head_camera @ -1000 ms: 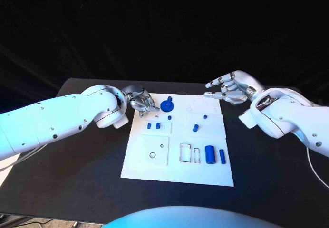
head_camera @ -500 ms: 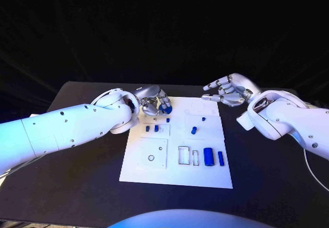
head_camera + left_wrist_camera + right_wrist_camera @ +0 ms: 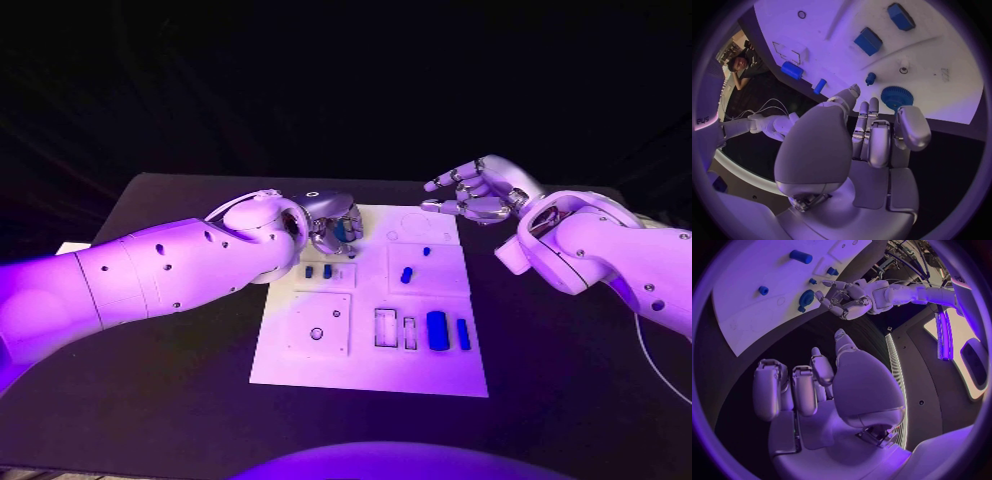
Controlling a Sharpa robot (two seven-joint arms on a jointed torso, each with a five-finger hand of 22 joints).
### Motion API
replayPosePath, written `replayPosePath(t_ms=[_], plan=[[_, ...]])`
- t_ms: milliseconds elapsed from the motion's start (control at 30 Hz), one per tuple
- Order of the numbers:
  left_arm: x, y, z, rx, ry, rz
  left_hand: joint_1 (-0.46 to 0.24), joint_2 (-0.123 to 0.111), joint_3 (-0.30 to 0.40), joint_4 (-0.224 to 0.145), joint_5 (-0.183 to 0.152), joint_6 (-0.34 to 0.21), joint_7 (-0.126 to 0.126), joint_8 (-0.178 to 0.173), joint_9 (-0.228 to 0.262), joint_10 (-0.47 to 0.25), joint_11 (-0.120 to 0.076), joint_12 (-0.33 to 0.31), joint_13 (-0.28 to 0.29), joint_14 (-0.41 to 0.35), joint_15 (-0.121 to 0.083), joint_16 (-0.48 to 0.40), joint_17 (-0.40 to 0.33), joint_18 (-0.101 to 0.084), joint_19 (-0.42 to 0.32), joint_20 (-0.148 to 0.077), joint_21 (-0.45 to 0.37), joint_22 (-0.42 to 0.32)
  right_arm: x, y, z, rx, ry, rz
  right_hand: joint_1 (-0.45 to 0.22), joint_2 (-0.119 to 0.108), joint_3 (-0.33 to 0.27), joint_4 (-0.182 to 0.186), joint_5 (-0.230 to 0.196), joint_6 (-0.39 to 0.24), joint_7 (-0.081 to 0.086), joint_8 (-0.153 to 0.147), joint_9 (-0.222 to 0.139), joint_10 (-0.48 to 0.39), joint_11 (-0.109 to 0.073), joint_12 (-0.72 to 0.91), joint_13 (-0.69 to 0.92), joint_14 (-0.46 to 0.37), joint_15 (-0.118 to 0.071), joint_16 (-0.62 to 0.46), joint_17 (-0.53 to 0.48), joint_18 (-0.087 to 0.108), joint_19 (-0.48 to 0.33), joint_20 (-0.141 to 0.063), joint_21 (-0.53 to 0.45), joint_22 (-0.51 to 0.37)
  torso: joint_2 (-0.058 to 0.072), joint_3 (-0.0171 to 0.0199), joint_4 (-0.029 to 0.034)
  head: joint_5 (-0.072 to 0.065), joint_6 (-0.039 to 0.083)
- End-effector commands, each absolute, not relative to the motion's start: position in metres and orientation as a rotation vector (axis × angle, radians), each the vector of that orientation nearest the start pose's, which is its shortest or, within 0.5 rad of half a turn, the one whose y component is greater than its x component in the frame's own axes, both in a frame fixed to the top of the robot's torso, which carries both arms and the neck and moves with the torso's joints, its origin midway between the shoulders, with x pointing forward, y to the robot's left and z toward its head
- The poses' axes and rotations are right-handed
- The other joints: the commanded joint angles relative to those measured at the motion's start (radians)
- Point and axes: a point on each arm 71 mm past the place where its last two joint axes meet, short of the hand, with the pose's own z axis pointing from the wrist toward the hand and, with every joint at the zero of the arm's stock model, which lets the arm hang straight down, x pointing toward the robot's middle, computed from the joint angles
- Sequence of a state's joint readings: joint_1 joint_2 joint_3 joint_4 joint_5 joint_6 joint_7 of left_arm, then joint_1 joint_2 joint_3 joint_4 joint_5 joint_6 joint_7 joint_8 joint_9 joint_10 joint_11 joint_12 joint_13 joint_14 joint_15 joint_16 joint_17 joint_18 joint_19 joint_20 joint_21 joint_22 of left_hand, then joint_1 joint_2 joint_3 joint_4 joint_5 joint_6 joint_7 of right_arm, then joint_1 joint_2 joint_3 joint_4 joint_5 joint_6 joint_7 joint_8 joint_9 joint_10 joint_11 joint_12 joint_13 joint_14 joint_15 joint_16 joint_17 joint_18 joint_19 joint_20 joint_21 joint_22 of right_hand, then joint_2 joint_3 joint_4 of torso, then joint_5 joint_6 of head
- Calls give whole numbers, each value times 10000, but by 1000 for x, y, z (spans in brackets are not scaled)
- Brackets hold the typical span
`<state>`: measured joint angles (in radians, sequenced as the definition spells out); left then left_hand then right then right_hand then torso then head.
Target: Assemble the parts on the task board
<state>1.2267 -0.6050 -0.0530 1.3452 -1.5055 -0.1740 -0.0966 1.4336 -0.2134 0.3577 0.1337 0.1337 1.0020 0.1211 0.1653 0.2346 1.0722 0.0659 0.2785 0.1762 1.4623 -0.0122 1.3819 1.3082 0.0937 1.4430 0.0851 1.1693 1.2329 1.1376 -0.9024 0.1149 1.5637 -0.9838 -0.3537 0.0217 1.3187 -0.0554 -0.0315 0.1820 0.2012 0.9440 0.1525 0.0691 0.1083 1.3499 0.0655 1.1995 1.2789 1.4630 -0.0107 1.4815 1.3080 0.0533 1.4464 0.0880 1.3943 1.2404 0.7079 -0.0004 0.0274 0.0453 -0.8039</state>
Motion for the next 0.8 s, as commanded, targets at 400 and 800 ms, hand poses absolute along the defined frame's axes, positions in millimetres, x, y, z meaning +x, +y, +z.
replayPosePath(t_ms=[400, 800], plan=[[516, 117, -200, 3923, 18059, -5676, 68, 151, 265, -51, -4, 338, -37, -74, -141, 351, -49, -174, -179, 544, -83, -10, -118, -142, 196, -30, 436, 395, 487, -220, -153, 3153, 16062, 9930, 7, 144, -64, 22, 46, 73, -6, 8, 16, 8, -15, 22, -10, 747, -41, -44, 1205, 135, -52, -12, -48, -5, 0, 2, 8, -30, -42], [516, 112, -206, 4032, 18267, -5634, 89, 182, 391, -96, -5, 459, -39, -109, -209, 515, -68, -273, -264, 539, -99, -30, -192, -165, 218, -49, 569, 526, 487, -219, -152, 3140, 16069, 9952, 12, 150, -65, 21, 50, 73, -6, 7, 16, 10, -16, 26, -7, 748, -41, -43, 1207, 134, -50, -13, -47, -1, -2, 5, 13, -51, -79]])
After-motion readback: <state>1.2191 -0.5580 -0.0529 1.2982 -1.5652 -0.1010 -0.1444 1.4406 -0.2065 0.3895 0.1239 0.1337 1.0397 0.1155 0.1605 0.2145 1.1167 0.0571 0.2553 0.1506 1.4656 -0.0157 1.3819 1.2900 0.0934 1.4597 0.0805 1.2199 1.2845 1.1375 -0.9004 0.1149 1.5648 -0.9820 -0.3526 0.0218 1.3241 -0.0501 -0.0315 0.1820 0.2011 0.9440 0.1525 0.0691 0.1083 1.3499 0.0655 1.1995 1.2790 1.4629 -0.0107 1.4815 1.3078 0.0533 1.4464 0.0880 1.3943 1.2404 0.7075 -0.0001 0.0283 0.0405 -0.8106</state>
